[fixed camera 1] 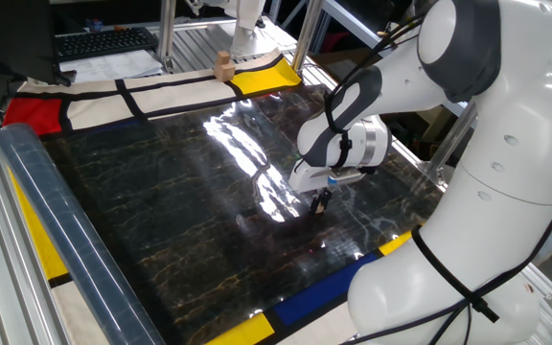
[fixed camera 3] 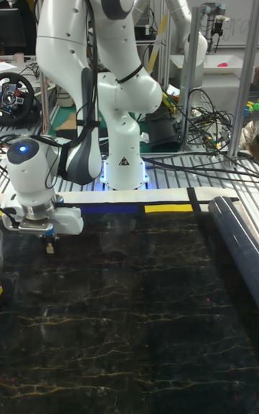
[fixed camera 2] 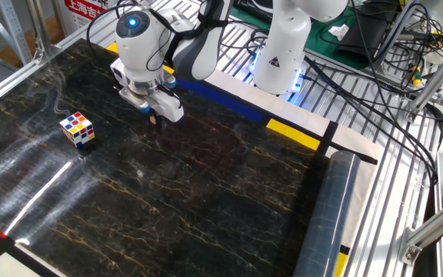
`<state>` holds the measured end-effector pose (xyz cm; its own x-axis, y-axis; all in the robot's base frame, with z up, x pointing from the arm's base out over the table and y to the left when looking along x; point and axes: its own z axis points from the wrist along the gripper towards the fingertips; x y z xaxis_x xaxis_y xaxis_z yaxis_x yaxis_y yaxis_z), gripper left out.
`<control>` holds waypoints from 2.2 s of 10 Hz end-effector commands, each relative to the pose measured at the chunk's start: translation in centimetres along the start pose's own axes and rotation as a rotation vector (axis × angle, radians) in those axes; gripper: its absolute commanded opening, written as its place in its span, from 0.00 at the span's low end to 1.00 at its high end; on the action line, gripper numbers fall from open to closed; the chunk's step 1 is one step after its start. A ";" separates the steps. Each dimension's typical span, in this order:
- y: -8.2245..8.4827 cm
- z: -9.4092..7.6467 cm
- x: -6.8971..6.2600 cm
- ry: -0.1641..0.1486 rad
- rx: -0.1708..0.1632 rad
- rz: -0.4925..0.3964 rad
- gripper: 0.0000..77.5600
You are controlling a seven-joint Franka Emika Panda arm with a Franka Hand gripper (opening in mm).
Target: Hold a small block with the gripper and sweep it from left to right on the table
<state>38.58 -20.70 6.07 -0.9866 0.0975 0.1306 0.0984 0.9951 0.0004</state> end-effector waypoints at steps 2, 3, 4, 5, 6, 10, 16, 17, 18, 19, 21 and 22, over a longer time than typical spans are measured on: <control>0.3 0.4 0.2 0.004 -0.002 -0.006 0.01; 0.3 0.5 0.2 0.004 -0.001 -0.007 0.01; 0.3 0.5 0.2 0.005 -0.001 -0.006 0.01; 0.3 0.5 0.2 0.006 -0.002 -0.006 0.01; 0.3 0.5 0.2 0.006 -0.002 -0.006 0.01; 2.0 0.3 0.3 0.010 -0.002 0.009 0.01; 5.1 0.1 0.8 0.014 -0.007 0.043 0.01; 5.3 0.0 0.8 0.014 -0.010 0.043 0.01; 5.5 0.0 0.8 0.014 -0.011 0.046 0.01; 5.5 0.1 0.8 0.014 -0.010 0.046 0.01; 5.4 0.1 0.8 0.012 -0.003 0.050 0.01; 5.4 0.2 0.8 0.012 -0.001 0.051 0.01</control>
<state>38.33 -15.20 6.11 -0.9790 0.1461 0.1422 0.1473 0.9891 -0.0022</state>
